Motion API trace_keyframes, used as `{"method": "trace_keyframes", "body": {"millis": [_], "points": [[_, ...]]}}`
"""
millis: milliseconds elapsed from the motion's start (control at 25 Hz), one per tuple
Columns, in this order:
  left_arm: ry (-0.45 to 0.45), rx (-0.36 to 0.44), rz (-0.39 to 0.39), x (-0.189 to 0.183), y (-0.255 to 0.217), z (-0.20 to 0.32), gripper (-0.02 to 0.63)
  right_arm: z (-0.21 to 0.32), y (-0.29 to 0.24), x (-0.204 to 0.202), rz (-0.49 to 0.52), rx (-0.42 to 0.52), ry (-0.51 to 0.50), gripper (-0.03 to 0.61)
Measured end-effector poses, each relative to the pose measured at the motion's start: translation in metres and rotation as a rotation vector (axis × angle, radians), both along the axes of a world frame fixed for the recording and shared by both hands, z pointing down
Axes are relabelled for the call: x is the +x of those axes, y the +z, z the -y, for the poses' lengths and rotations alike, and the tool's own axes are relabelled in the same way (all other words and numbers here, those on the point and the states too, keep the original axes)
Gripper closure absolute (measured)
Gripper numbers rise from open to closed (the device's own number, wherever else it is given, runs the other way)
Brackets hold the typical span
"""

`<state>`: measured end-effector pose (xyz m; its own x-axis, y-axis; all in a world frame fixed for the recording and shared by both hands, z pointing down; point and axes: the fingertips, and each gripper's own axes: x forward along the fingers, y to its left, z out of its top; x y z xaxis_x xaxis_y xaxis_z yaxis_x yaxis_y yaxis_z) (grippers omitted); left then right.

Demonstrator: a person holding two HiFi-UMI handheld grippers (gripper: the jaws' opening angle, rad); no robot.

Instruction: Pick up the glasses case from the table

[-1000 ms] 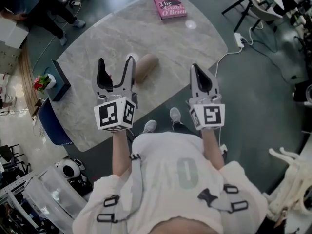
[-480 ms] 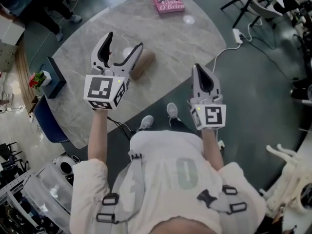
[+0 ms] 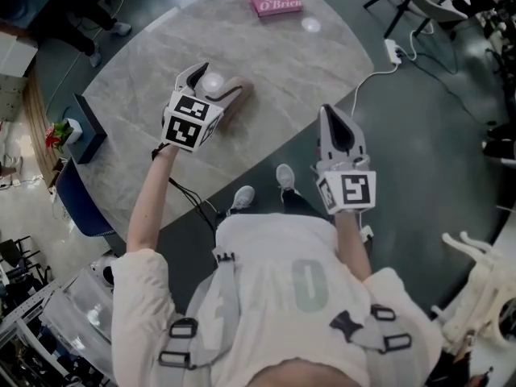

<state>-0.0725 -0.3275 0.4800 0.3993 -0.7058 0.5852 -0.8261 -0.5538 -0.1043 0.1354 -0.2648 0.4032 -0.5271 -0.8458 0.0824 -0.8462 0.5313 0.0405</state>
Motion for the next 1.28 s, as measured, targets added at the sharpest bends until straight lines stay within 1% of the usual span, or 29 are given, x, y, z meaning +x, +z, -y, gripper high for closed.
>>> {"method": "trace_keyframes", "body": {"millis": [120, 200, 280, 400, 520, 640, 760, 840, 920, 1080, 1200, 1280], "points": [[0.049, -0.085, 0.073, 0.005, 0.037, 0.002, 0.245, -0.002, 0.004, 0.002, -0.014, 0.001, -0.008, 0.578], [0.057, -0.149, 0.121, 0.006, 0.062, 0.001, 0.245, -0.003, 0.008, 0.004, -0.012, -0.011, -0.009, 0.578], [0.052, -0.204, 0.149, 0.008, 0.080, 0.000, 0.245, -0.004, 0.015, 0.010, 0.009, -0.046, 0.013, 0.578], [0.056, -0.248, 0.168, 0.013, 0.102, 0.001, 0.245, -0.004, 0.022, 0.020, 0.055, -0.098, 0.051, 0.578], [0.056, -0.289, 0.219, 0.007, 0.123, 0.004, 0.245, -0.004, 0.024, 0.026, 0.051, -0.105, 0.056, 0.578], [0.010, -0.297, 0.252, -0.005, 0.136, 0.009, 0.245, -0.003, 0.029, 0.033, 0.041, -0.122, 0.077, 0.578], [0.015, -0.352, 0.282, -0.008, 0.147, 0.004, 0.245, -0.001, 0.036, 0.043, 0.040, -0.148, 0.108, 0.578], [0.020, -0.387, 0.278, -0.006, 0.155, 0.000, 0.245, 0.000, 0.039, 0.047, 0.036, -0.156, 0.110, 0.578], [0.015, -0.404, 0.272, -0.005, 0.154, 0.002, 0.245, 0.000, 0.040, 0.049, 0.032, -0.160, 0.101, 0.578], [0.014, -0.483, 0.260, -0.007, 0.162, -0.001, 0.245, -0.001, 0.042, 0.045, 0.041, -0.171, 0.082, 0.578], [0.013, -0.534, 0.241, -0.003, 0.176, -0.007, 0.245, 0.000, 0.042, 0.043, 0.034, -0.171, 0.070, 0.578], [0.016, -0.537, 0.250, -0.001, 0.179, -0.005, 0.245, 0.000, 0.044, 0.045, 0.032, -0.175, 0.069, 0.578]]}}
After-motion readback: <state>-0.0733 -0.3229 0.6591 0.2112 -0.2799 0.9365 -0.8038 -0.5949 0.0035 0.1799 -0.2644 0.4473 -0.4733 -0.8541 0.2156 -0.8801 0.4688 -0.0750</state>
